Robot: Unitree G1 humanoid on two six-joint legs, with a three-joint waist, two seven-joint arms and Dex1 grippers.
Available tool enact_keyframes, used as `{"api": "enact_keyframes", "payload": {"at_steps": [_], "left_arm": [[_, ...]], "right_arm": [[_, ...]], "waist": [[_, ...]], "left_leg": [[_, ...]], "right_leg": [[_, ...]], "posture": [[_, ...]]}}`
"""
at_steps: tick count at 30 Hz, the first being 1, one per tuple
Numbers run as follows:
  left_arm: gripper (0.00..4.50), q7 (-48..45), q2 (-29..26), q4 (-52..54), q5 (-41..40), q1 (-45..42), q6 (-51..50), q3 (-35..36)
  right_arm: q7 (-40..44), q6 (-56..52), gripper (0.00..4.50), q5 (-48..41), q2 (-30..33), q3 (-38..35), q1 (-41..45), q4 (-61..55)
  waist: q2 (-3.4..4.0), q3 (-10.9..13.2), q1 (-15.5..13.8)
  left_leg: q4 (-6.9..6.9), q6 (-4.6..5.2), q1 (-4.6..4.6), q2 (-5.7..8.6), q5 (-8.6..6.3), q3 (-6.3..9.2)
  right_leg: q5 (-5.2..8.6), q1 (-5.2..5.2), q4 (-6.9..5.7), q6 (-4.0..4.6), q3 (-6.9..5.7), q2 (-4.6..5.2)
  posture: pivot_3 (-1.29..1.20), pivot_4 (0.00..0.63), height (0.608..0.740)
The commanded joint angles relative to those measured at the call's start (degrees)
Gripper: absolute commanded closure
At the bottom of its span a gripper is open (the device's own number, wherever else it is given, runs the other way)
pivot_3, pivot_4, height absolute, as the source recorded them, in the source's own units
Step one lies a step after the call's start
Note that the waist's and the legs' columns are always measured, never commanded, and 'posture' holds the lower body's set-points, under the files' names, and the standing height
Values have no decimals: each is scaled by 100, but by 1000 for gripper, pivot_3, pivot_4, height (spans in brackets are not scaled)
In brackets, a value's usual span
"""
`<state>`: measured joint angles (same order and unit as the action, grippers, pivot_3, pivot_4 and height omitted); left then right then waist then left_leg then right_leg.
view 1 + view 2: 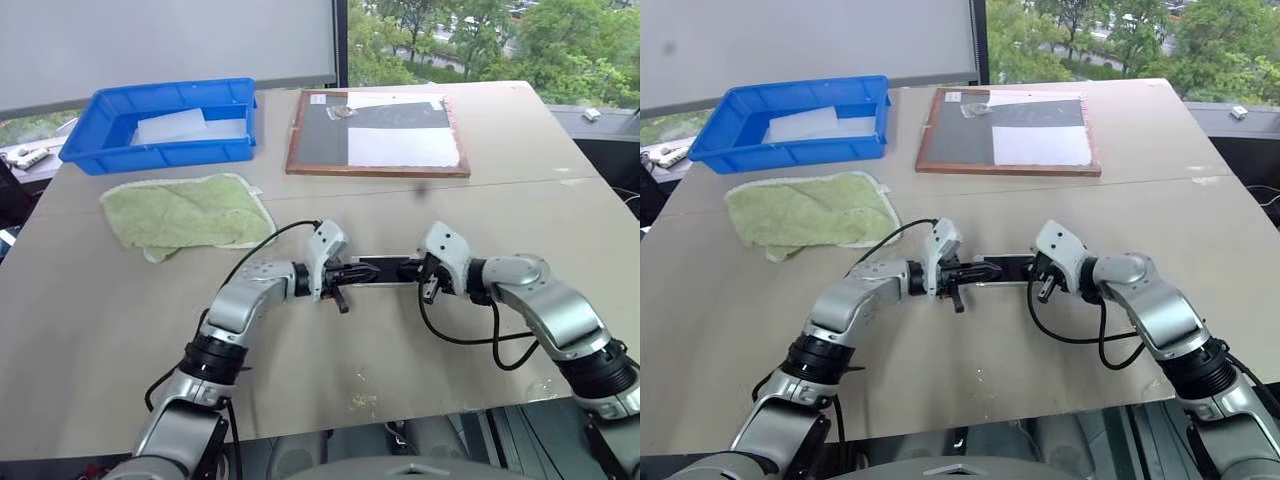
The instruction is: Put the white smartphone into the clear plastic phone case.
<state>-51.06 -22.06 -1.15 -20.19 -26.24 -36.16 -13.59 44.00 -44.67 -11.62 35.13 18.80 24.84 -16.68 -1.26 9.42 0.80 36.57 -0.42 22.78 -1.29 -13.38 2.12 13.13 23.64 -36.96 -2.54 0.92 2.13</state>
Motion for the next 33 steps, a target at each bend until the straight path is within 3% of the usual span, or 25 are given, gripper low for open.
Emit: {"api": "enact_keyframes", "payload": {"at_steps": [1, 18, 25, 33], "left_arm": [[4417, -29, -72, -2, 152, 15, -23, -146], [4417, 83, -112, -81, 392, 86, -50, -301], [4417, 219, -65, -142, 452, 94, -67, -316], [4417, 271, -28, -122, 443, 145, -81, -324]], "right_arm": [[191, -455, 4500, 91, 151, 357, -40, 218], [1074, -567, 4500, 313, 723, 933, 523, 805], [1150, -543, 4500, 338, 689, 917, 520, 908], [1474, -224, 4500, 725, 293, 1512, 651, 2096]], "waist": [[-1, -2, 0], [-14, -50, -13], [-17, -53, -14], [-47, -123, 5]], "left_leg": [[2, 0, -1, 0, 0, 0], [31, 0, -25, 2, 0, 10], [32, 1, -61, 2, 0, 10], [28, 1, -100, -1, -1, 9]], "right_leg": [[0, -1, -1, 0, 0, 0], [8, -41, -2, 9, -2, 0], [13, -76, -2, 16, -2, 0], [15, -110, 1, 17, -1, 0]], "posture": [[0, 150, 740], [0, 150, 740], [0, 150, 740], [0, 150, 740]]}}
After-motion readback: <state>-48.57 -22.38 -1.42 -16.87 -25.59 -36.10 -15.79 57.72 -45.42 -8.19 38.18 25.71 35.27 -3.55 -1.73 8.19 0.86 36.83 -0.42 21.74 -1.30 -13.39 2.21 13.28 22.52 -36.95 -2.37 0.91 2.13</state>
